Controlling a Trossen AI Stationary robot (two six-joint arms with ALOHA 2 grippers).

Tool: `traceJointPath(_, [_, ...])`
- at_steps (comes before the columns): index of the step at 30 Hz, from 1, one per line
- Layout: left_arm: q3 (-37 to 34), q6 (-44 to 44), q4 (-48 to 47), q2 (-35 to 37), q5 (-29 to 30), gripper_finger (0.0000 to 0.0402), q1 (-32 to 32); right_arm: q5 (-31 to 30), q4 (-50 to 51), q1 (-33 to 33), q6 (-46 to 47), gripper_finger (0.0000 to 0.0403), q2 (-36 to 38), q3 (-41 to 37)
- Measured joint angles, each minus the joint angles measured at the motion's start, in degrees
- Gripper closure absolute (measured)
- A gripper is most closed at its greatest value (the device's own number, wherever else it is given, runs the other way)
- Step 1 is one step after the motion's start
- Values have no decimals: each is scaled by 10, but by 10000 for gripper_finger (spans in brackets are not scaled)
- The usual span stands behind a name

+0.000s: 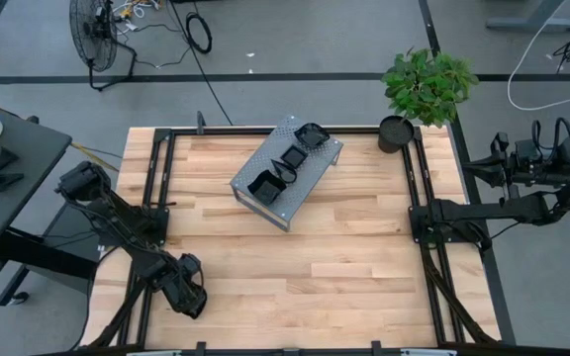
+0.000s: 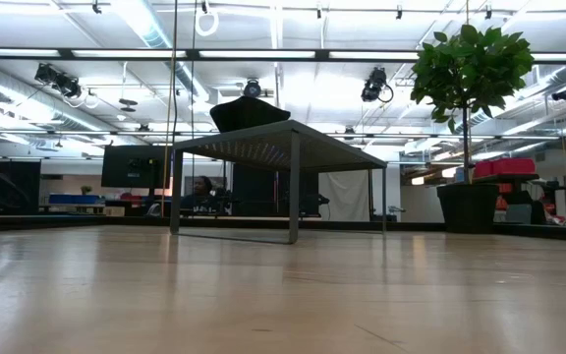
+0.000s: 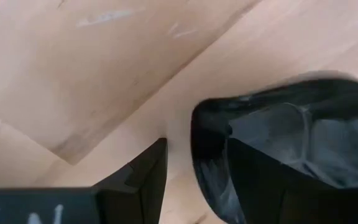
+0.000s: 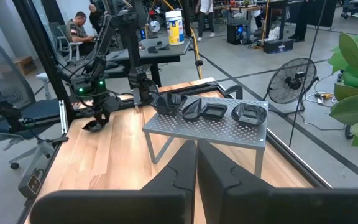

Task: Pick & Place Mini shaped plates
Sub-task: Stack the black leaf shaped plate on top of the black leaf shaped plate on the shelf

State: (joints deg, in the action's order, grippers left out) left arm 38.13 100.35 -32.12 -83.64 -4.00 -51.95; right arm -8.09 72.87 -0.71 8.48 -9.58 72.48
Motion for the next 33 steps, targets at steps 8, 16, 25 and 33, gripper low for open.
traceJointPath(8, [0,12,6,-2,5,233,0,0,0,0,0,383,0,0])
traceJointPath(16, [1,41,37,5,1,275,-1,0,0,0,0,383,0,0])
traceJointPath(25, [0,56,34,7,-1,318,-1,0,0,0,0,383,0,0])
traceJointPath(33, [0,56,34,7,-1,349,-1,0,0,0,0,383,0,0])
